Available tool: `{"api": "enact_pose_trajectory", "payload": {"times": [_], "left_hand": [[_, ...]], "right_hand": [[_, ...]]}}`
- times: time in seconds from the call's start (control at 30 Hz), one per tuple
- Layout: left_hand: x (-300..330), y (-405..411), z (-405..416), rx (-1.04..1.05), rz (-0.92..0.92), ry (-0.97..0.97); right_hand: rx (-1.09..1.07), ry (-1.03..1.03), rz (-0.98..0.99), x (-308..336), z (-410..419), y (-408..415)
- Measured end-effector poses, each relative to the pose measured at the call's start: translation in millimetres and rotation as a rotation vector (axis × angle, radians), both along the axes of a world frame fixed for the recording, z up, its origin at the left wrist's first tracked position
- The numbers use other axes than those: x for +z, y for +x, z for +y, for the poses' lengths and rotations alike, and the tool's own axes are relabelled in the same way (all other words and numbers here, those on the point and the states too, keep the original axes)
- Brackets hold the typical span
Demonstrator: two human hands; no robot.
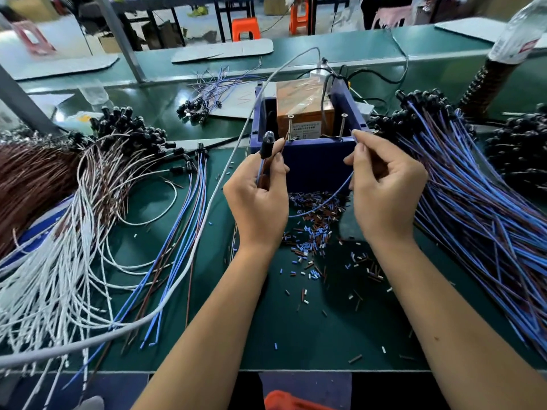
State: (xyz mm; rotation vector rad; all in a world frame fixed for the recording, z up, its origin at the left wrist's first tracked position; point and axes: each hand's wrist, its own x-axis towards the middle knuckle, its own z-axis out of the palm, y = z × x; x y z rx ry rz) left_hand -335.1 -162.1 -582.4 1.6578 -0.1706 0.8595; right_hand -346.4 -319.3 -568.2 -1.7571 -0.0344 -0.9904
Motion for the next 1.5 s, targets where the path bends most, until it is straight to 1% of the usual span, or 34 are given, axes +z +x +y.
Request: {"api": "enact_pose_trajectory", "payload": {"times": [0.2,0.33,0.7,0.77,0.87,0.93,1.0,1.07,1.13,1.17,1.2,1.23,1.27,1.3,1.33,1.37,1.4,1.43,1.47,1.5], "left_hand": [[1,1,0,-0.024,-0.004,-0.02],[0,2,-1,0.006,0.011,-0.012],[4,-3,-2,0.001,0.011,-0.039],[5,-4,-2,0.038,-0.015,-0.039],[9,-8,-3,0.152,-0.089,-0.054],[11,-11,-5,0.17,-0.125,-0.063],[16,-16,-14,0.15,-0.109,-0.08],[25,-23,-34,0.104,-0.07,-0.136],[39,-28,-64,0.031,-0.017,-0.193],[48,-29,-80,-0.022,0.024,-0.202],[58,-30,-97,-0.094,0.081,-0.197],[67,-28,-113,-0.175,0.158,-0.189],[76,-26,-129,-0.271,0.262,-0.199],[84,-25,-144,-0.378,0.388,-0.236],[92,-24,-157,-0.489,0.522,-0.306],[99,-24,-169,-0.595,0.651,-0.398],[105,-23,-178,-0.678,0.751,-0.492],[110,-22,-186,-0.741,0.806,-0.573],[113,-21,-192,-0.78,0.825,-0.64],[116,-18,-196,-0.8,0.823,-0.705]], "right_hand": [[-0.043,-0.058,-0.024,2,5,2],[-0.056,-0.133,-0.061,3,8,3],[-0.062,-0.134,-0.047,2,8,4],[-0.052,-0.111,-0.03,1,6,4],[-0.023,-0.017,0.014,1,2,4],[-0.023,0.022,0.023,-1,-2,-1],[-0.021,0.066,0.041,-2,-6,-5],[-0.038,0.169,0.066,2,-16,-8],[-0.08,0.345,0.066,12,-32,-12],[-0.115,0.398,0.037,18,-41,-15],[-0.161,0.398,-0.015,26,-52,-22],[-0.214,0.329,-0.085,32,-61,-28],[-0.284,0.189,-0.147,38,-72,-36],[-0.352,0.008,-0.186,41,-83,-42],[-0.391,-0.183,-0.204,43,-94,-47],[-0.39,-0.332,-0.2,45,-105,-51],[-0.323,-0.395,-0.15,48,-112,-55],[-0.232,-0.384,-0.063,51,-117,-59],[-0.159,-0.362,0.034,54,-121,-62],[-0.145,-0.366,0.125,56,-123,-65]]}}
